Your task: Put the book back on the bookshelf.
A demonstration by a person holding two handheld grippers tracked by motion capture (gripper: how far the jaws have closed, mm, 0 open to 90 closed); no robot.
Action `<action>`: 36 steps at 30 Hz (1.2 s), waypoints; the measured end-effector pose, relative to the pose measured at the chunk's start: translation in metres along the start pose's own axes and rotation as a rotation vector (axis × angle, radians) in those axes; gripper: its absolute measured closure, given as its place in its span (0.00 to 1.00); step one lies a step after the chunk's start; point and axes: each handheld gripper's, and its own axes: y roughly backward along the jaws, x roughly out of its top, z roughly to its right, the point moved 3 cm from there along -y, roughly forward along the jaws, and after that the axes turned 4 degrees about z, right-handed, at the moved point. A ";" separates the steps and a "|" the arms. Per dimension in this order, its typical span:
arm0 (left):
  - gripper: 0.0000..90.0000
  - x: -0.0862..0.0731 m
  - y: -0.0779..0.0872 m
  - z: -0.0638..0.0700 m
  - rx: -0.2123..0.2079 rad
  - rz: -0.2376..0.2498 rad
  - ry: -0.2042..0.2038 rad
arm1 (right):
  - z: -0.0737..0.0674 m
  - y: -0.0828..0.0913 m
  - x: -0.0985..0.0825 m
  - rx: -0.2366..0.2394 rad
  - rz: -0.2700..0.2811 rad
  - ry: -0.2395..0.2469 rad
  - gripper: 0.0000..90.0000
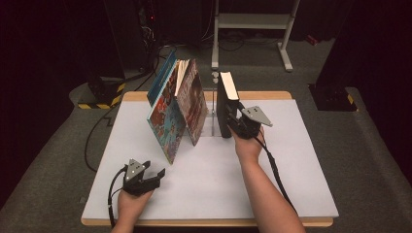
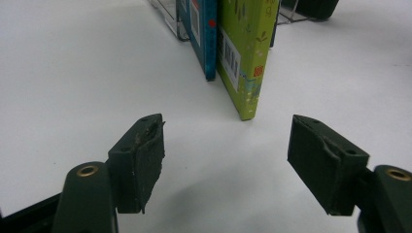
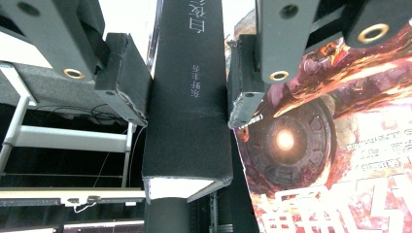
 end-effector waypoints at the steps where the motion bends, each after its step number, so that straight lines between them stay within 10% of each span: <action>1: 0.33 0.000 0.000 0.000 0.000 -0.001 0.000 | 0.000 0.000 0.000 0.000 0.001 -0.002 0.58; 19: 0.33 0.000 0.000 0.000 -0.002 -0.001 -0.001 | -0.002 -0.005 0.000 0.023 -0.019 -0.013 0.53; 36: 0.32 -0.001 -0.001 0.001 -0.003 -0.018 -0.009 | -0.007 0.003 0.002 0.078 -0.075 0.024 0.27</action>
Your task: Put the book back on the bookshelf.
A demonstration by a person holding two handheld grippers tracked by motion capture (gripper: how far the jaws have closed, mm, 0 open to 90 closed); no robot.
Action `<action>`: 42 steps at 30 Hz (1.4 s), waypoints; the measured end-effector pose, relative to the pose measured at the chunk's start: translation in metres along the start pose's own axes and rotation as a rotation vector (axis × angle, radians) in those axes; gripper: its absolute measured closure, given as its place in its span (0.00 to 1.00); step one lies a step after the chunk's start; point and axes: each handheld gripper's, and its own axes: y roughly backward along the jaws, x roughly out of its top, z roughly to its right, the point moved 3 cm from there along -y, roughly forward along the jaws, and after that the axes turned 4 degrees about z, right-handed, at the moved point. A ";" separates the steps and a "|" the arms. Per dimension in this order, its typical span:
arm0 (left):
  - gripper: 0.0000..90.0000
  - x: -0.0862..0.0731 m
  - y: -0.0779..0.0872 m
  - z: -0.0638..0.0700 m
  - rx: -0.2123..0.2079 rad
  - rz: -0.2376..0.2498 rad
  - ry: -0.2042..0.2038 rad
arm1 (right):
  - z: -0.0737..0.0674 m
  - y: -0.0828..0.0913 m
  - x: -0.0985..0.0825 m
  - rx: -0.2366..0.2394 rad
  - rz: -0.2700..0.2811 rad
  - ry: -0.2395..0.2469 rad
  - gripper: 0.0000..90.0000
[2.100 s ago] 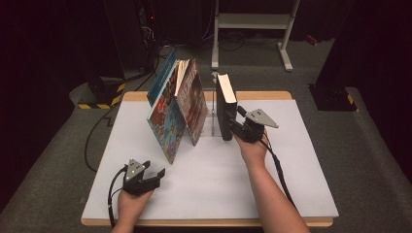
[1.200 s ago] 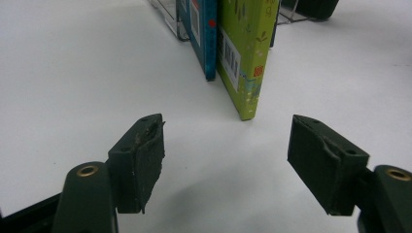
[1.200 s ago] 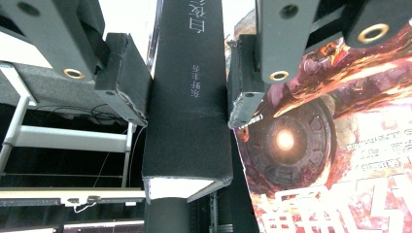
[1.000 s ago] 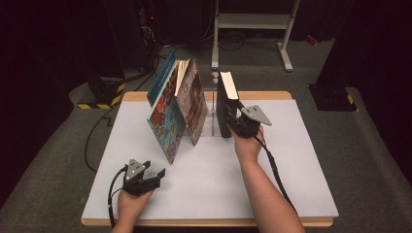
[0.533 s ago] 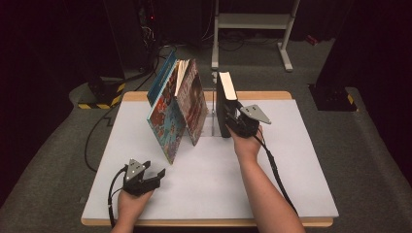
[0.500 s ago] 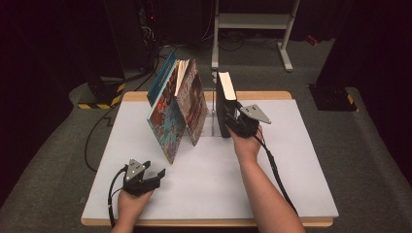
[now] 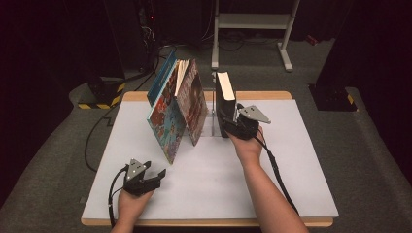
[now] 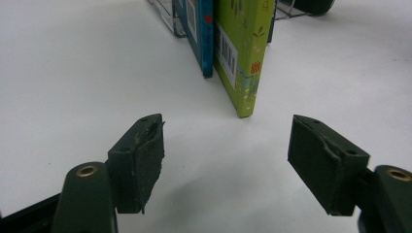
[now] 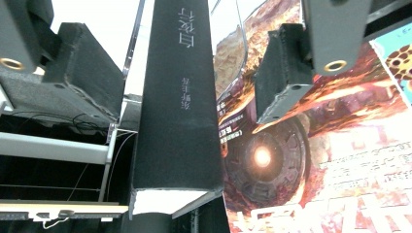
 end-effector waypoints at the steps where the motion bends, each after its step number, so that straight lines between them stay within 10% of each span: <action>1: 0.32 0.000 0.000 0.000 0.001 0.002 0.001 | 0.000 0.001 0.000 0.004 -0.003 0.003 0.26; 27: 0.32 -0.001 -0.001 0.001 0.002 -0.015 -0.021 | 0.012 0.064 -0.038 0.029 -0.101 0.073 0.16; 42: 0.28 -0.002 -0.003 0.002 0.010 -0.017 -0.024 | 0.089 0.165 -0.115 -0.108 -0.360 0.109 0.15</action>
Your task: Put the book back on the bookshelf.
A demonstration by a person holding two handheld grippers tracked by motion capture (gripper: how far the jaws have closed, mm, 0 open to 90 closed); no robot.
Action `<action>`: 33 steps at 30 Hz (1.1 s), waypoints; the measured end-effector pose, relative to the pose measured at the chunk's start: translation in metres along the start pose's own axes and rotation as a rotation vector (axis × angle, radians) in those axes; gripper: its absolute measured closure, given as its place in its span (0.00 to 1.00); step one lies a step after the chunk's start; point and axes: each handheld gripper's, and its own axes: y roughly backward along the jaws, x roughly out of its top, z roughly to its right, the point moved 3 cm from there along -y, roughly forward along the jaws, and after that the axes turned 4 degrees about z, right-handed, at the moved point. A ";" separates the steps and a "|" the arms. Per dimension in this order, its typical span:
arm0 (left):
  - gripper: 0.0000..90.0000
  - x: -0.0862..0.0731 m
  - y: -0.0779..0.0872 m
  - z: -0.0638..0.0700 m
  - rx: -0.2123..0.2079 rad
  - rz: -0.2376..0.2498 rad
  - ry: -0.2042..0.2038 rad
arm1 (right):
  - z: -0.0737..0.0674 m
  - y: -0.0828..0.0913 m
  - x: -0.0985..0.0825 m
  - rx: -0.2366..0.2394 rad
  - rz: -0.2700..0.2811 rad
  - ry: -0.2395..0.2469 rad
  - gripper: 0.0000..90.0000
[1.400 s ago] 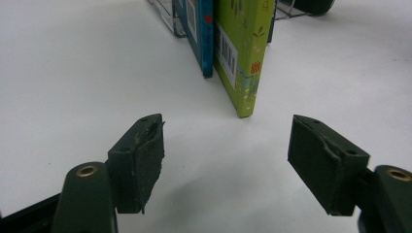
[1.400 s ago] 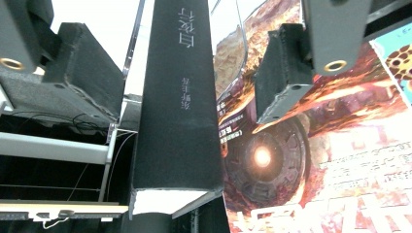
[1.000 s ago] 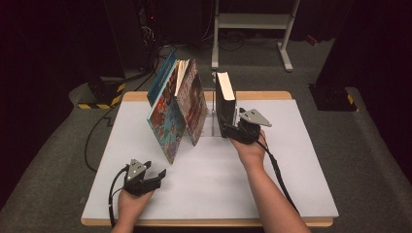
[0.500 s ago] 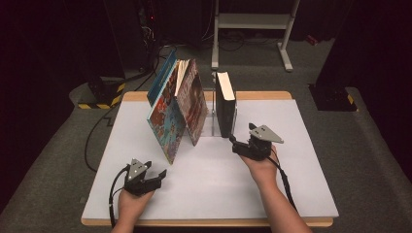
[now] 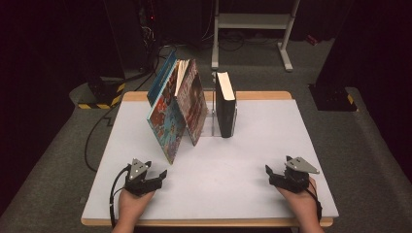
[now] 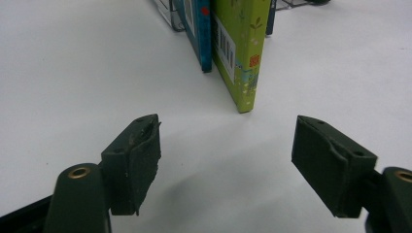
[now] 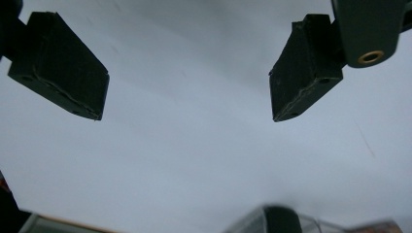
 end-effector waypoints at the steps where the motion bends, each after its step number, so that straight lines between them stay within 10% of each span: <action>1: 0.28 0.000 0.000 0.000 -0.002 -0.002 -0.004 | 0.002 0.002 -0.005 -0.001 -0.009 -0.003 0.15; 33: 0.24 0.003 0.010 0.001 -0.030 0.099 -0.008 | 0.008 0.008 -0.009 0.020 0.052 -0.057 0.15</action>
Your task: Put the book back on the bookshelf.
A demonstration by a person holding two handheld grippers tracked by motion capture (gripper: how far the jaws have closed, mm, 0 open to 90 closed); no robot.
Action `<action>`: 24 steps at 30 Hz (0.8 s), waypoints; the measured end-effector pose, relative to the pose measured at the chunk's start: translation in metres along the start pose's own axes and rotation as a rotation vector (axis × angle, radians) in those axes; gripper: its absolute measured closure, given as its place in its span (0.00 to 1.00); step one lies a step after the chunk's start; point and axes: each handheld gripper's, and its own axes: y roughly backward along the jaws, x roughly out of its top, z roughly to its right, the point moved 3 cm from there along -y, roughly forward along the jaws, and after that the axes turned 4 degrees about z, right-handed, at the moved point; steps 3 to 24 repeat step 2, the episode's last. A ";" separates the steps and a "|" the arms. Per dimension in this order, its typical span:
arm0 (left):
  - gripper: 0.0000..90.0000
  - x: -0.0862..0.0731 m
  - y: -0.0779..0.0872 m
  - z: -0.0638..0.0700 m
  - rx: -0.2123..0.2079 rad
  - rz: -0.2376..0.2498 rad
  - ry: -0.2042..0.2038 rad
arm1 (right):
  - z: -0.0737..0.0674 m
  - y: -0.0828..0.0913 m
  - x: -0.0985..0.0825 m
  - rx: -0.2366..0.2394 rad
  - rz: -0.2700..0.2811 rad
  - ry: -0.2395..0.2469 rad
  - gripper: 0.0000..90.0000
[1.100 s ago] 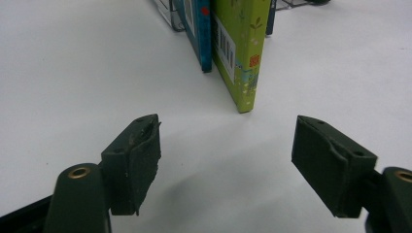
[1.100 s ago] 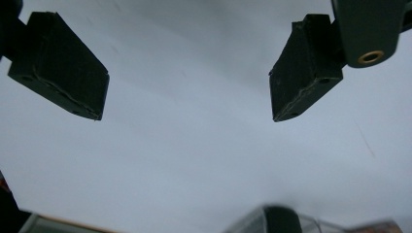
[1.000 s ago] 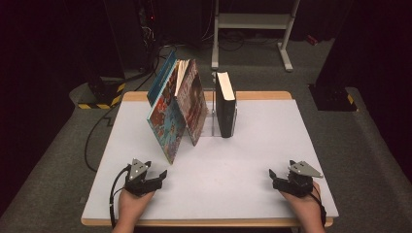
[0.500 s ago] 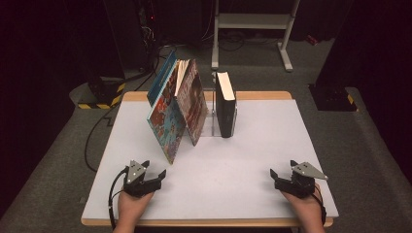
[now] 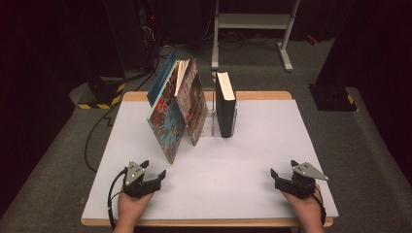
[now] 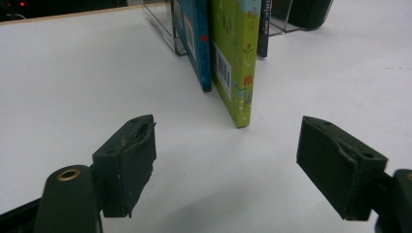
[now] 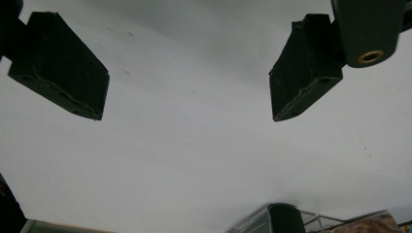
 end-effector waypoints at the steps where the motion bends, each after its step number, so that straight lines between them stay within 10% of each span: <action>1: 0.24 0.000 0.000 0.000 -0.001 0.002 0.002 | 0.000 0.000 0.000 0.000 0.002 -0.003 0.15; 24: 0.24 0.000 0.000 0.000 -0.001 0.003 0.001 | 0.000 0.000 0.000 0.000 0.002 -0.005 0.15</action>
